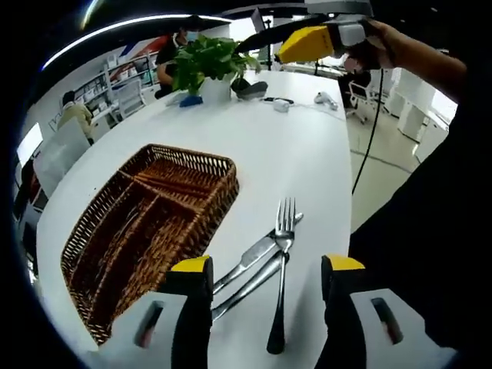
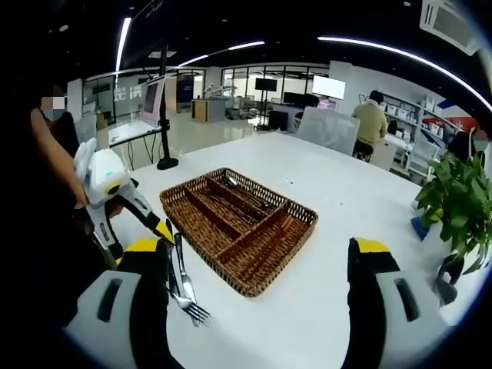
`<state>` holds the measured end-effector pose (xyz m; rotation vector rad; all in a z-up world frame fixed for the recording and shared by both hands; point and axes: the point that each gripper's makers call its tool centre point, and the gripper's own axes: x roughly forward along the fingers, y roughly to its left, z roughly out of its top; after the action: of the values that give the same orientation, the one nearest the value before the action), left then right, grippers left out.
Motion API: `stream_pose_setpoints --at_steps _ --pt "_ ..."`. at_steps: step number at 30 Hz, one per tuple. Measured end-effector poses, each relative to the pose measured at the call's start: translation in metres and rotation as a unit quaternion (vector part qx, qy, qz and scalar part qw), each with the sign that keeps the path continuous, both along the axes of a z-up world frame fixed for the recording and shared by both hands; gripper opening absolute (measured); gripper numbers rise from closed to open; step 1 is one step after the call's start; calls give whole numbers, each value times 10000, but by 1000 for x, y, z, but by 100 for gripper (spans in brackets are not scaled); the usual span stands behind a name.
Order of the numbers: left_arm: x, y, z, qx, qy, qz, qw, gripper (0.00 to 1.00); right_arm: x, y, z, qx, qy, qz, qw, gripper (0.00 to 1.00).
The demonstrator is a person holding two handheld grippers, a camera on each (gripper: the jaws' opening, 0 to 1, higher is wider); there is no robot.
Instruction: Arrange the knives, forks, and spoons in their matching storage slots by inserting each utensil handle-first until every utensil is classified and aligned in the correct compartment
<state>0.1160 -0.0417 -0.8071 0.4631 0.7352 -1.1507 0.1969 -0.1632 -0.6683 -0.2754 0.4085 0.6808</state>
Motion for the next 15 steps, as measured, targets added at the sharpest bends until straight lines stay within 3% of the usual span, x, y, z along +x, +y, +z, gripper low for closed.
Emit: stream_pose_setpoints --at_steps 2,4,8,15 --pt "-13 0 -16 184 358 -183 9990 53 -1 -1 -1 -9 12 -6 10000 100" --pt "-13 -2 -22 197 324 -180 9991 49 -2 -2 -2 -24 20 -11 10000 100" --pt "-19 -3 -34 218 594 -126 9979 35 -5 -6 0 -69 -28 -30 10000 100" --pt "-14 -5 -41 265 491 -67 9984 26 -5 -11 -1 -102 -3 -78 9999 100"
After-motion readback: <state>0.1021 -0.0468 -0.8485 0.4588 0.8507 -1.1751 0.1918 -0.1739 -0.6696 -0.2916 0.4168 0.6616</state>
